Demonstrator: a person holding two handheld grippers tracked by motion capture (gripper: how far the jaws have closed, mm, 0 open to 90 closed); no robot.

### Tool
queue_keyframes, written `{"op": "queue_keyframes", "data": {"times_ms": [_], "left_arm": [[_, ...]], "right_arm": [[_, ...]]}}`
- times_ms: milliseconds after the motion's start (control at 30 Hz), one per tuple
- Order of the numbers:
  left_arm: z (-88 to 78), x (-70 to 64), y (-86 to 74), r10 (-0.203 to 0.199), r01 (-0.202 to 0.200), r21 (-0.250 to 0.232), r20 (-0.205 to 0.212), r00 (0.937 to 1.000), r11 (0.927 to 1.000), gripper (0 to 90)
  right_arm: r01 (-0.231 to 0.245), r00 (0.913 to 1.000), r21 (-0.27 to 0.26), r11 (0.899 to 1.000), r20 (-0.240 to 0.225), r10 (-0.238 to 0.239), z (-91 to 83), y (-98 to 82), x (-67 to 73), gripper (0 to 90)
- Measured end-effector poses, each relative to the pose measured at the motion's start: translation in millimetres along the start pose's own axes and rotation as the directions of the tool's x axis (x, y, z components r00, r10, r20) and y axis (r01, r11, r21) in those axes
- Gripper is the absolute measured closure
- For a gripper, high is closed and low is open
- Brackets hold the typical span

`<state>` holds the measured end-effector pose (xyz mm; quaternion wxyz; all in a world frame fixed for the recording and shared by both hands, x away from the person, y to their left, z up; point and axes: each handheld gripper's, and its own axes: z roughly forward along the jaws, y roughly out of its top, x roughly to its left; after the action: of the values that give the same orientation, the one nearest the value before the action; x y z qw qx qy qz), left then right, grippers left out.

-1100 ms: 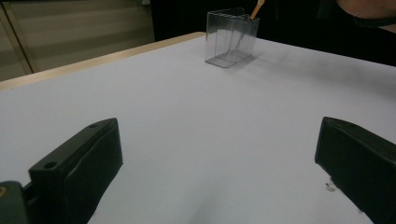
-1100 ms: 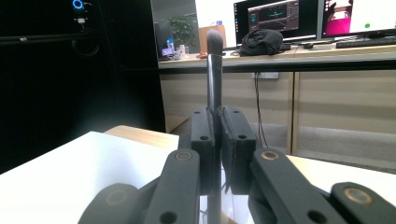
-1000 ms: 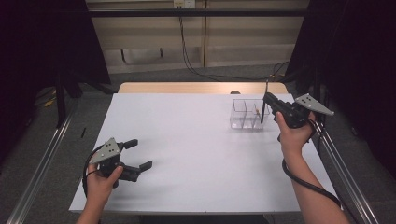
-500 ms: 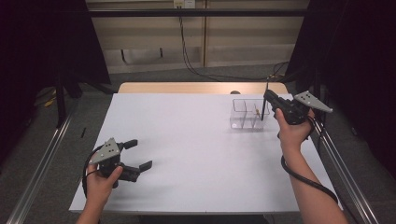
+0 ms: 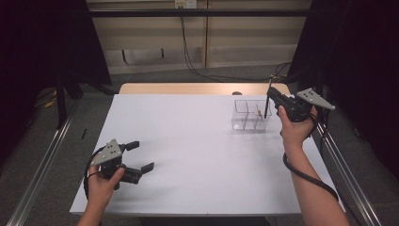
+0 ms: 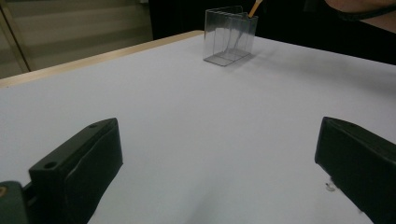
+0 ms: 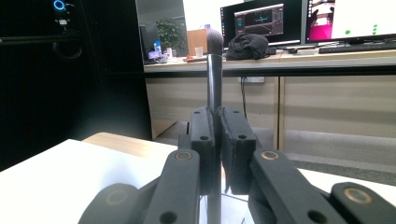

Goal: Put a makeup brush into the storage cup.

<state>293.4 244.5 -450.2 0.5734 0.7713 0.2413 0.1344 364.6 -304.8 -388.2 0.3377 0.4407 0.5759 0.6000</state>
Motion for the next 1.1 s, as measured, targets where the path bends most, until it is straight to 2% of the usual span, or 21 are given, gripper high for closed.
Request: {"op": "queue_keyframes", "data": {"times_ms": [600,1100], "left_arm": [[0.7,0.2,-0.4,0.001,-0.001,0.004,0.001,1.0,1.0,0.7],[0.7,0.3,-1.2,-0.005,0.005,0.004,0.004,1.0,1.0,0.7]], "right_arm": [[-0.003,0.9994,0.007,1.0,0.034,0.003,6.3,1.0,-11.8,84.5],[0.013,0.999,0.003,1.0,0.044,-0.013,13.8,6.1,-13.4,84.5]]}}
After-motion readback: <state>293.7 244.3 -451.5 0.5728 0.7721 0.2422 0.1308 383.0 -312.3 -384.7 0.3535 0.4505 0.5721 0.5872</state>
